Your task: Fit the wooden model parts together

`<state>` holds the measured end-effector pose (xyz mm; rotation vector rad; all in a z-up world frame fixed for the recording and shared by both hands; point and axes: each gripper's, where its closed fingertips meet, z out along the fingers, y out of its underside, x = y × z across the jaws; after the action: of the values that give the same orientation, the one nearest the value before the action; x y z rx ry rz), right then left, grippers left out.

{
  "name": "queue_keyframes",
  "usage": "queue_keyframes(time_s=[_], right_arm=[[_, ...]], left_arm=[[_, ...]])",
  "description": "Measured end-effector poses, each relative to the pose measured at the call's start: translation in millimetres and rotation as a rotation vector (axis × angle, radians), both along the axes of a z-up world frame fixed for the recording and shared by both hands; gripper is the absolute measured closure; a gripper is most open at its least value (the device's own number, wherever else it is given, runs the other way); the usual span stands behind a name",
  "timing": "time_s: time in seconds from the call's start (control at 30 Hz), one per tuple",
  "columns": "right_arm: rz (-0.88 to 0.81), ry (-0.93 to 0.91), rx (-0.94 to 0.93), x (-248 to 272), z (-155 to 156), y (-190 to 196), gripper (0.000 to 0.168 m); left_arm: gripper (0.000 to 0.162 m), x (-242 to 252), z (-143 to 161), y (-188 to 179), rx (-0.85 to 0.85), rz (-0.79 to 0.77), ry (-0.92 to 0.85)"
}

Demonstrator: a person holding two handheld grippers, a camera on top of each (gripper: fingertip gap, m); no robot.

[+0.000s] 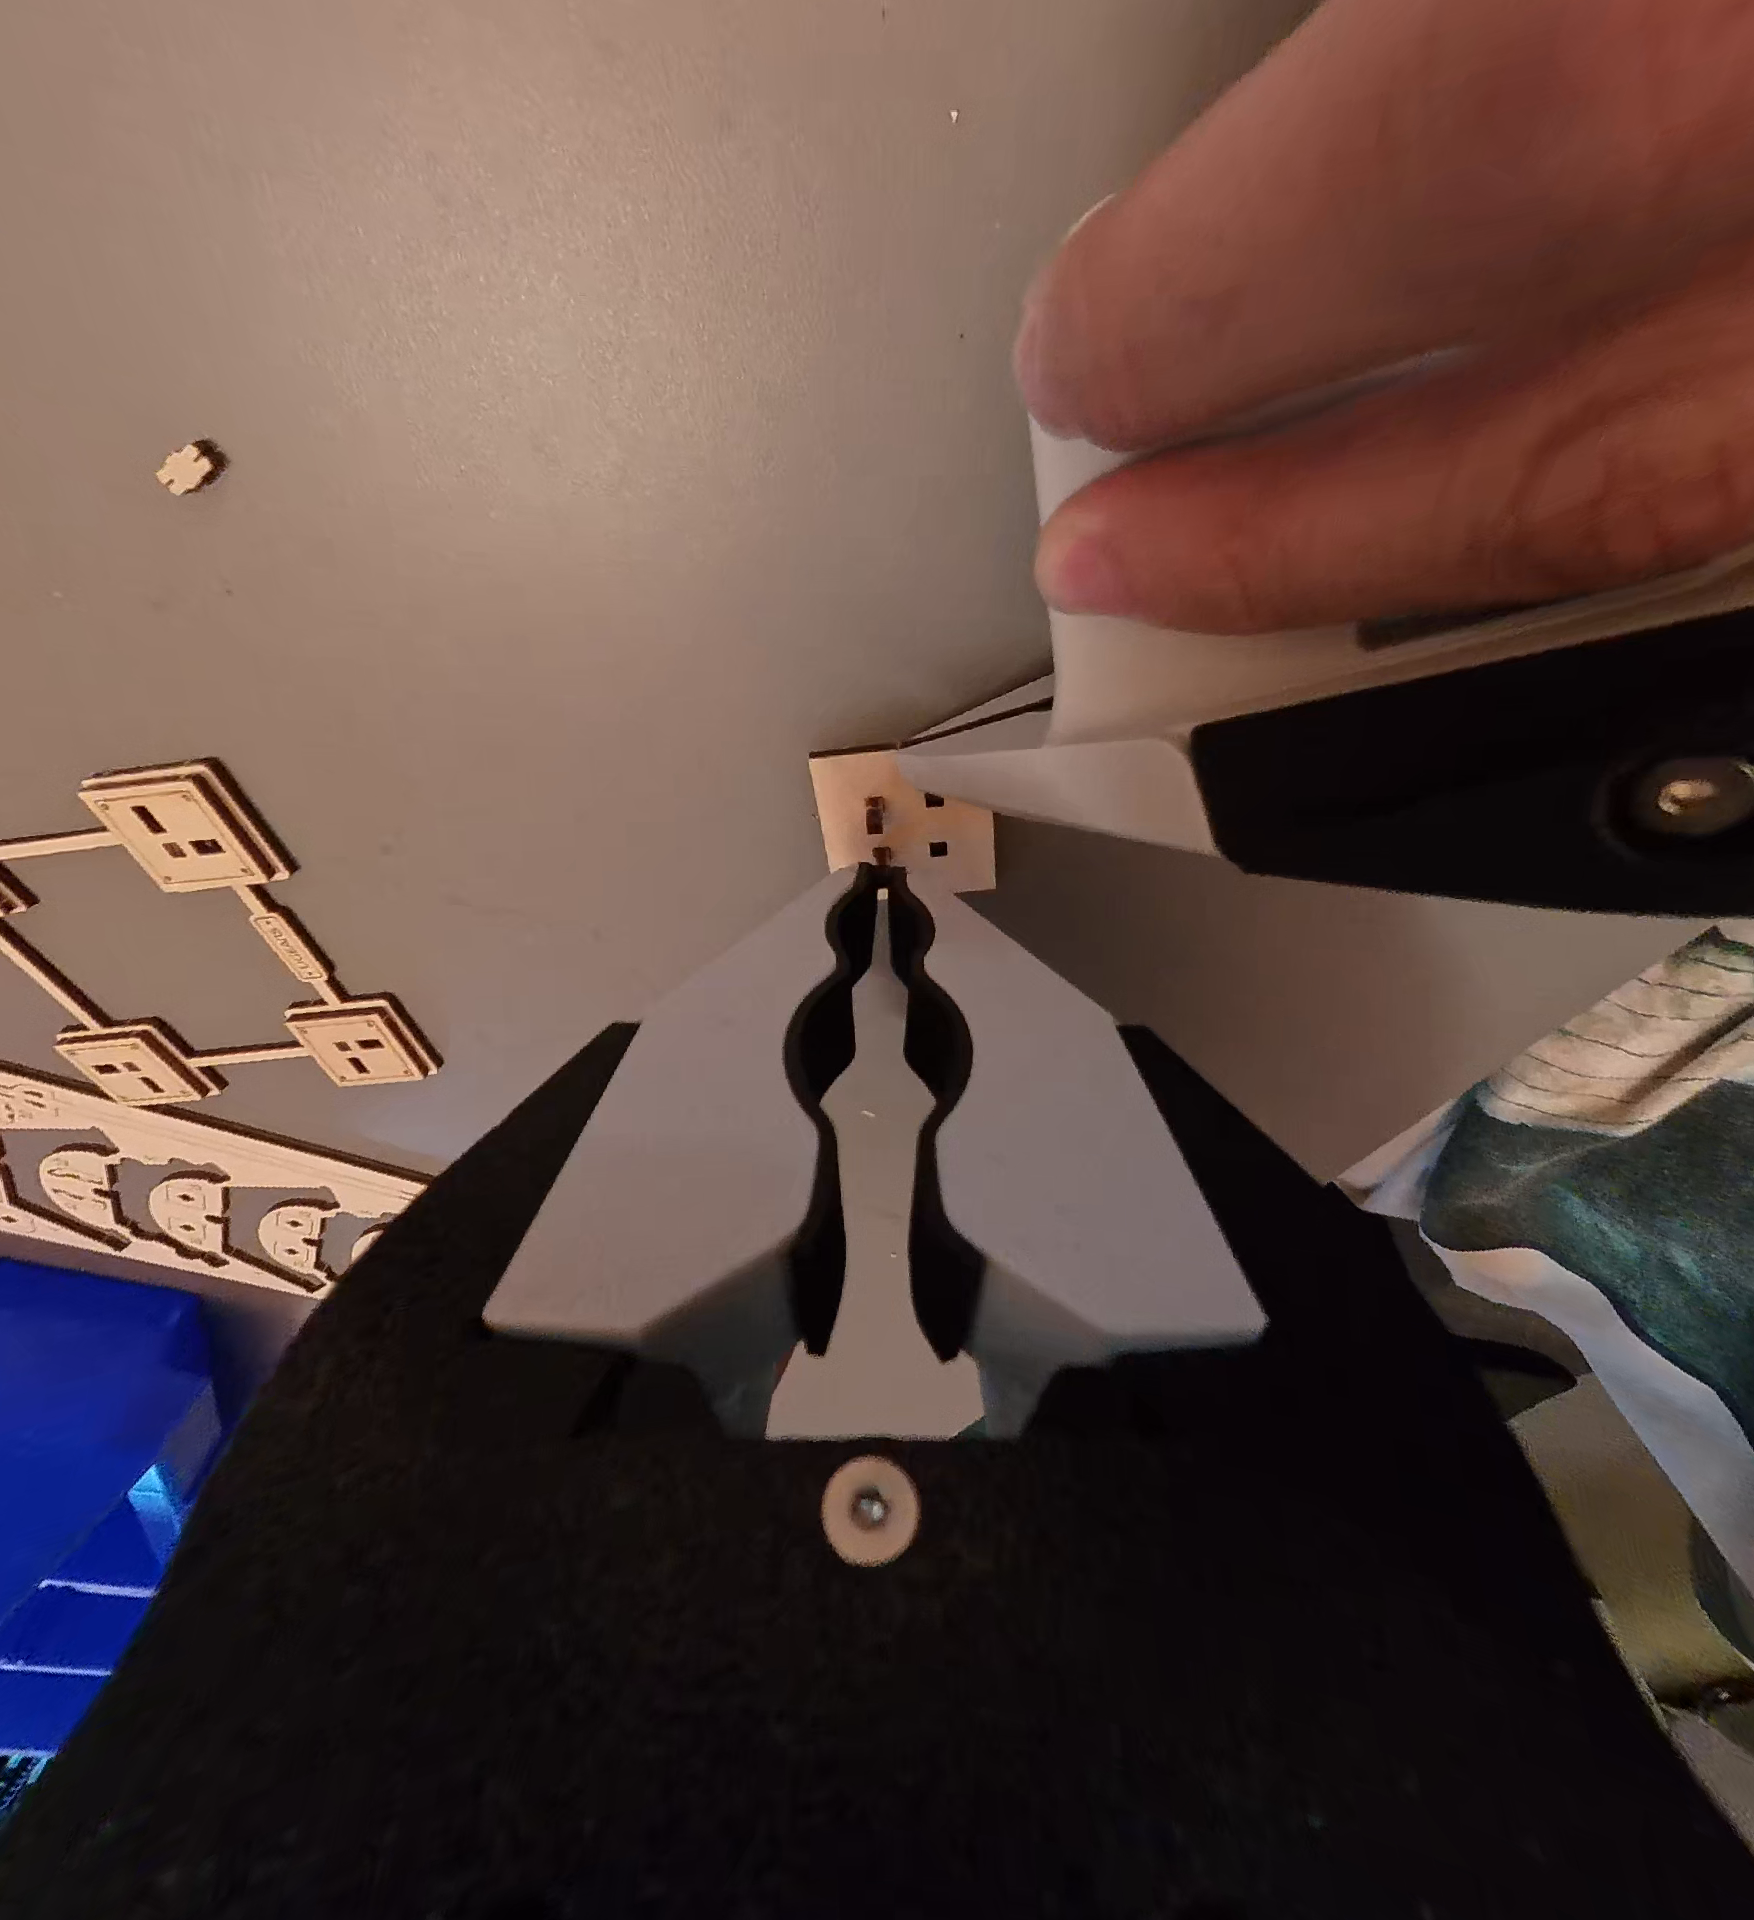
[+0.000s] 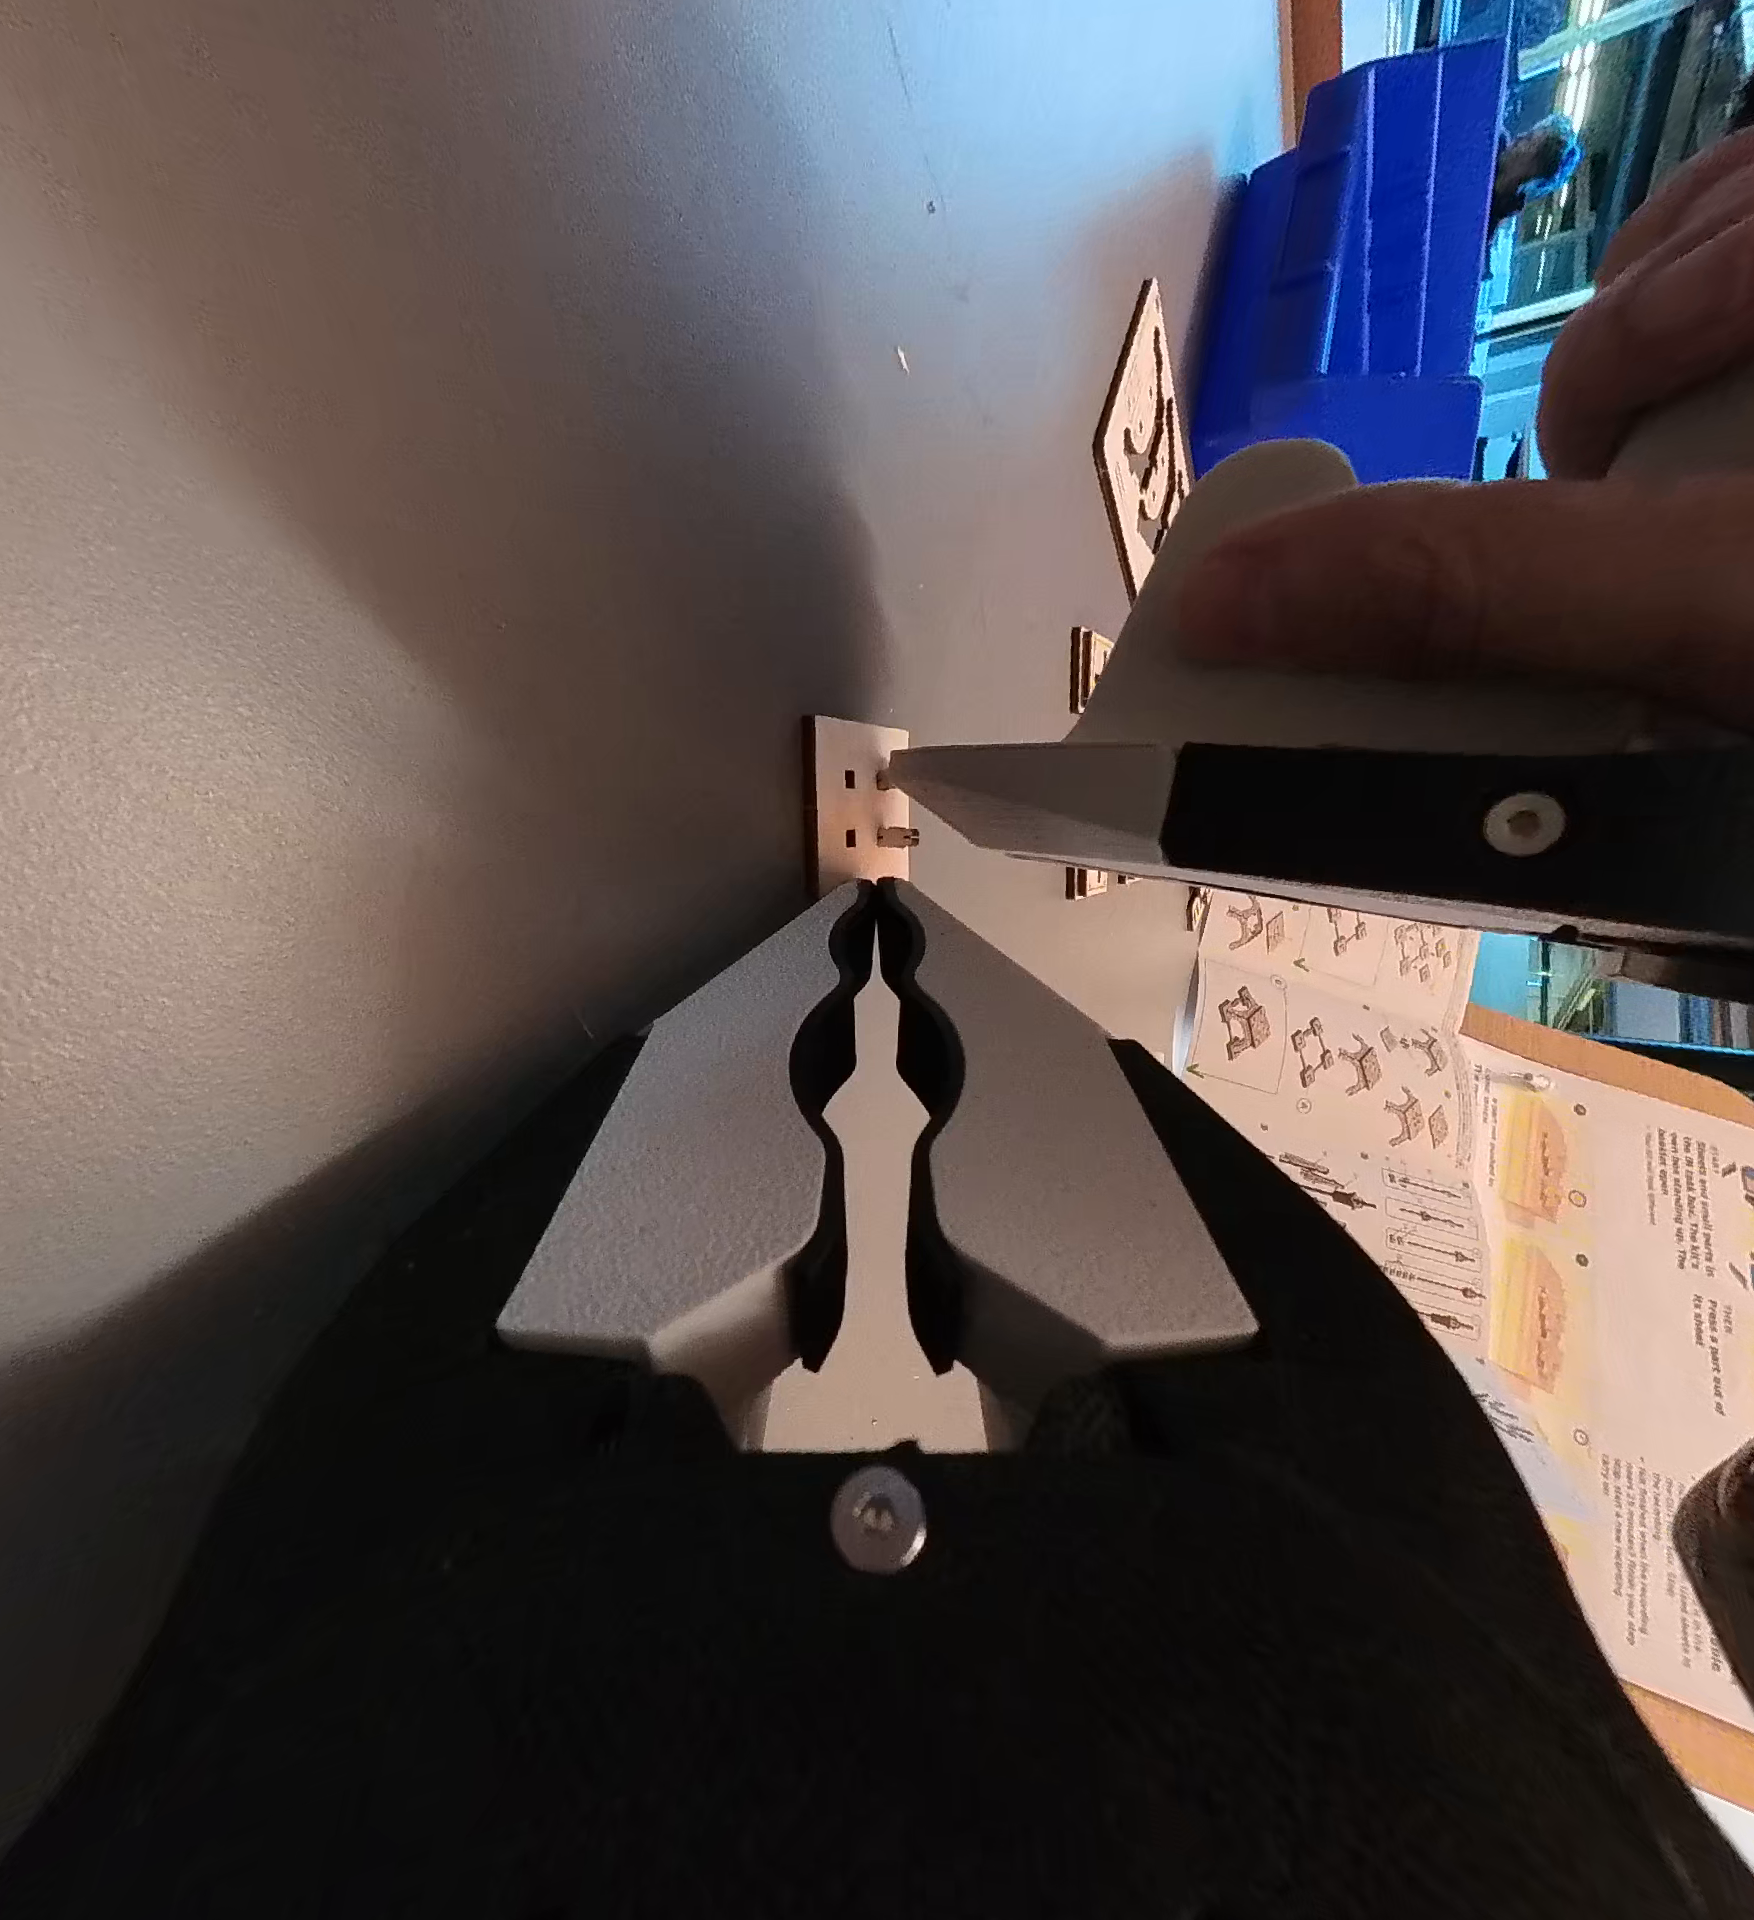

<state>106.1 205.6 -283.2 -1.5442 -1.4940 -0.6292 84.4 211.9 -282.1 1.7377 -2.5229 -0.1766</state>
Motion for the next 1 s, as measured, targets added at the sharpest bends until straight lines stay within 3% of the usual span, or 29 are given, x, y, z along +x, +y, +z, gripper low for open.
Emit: queue_keyframes(time_s=[0.03,1.0], right_arm=[[0.001,-0.001,0.001,0.0,-0.1,0.0,0.168],[0.002,-0.008,0.003,1.3,-2.5,-1.5,0.168]], left_arm=[[0.162,0.1,0.0,0.0,0.000,-0.003,0.002],[0.162,1.3,-0.7,1.2,0.028,-0.049,0.088]])
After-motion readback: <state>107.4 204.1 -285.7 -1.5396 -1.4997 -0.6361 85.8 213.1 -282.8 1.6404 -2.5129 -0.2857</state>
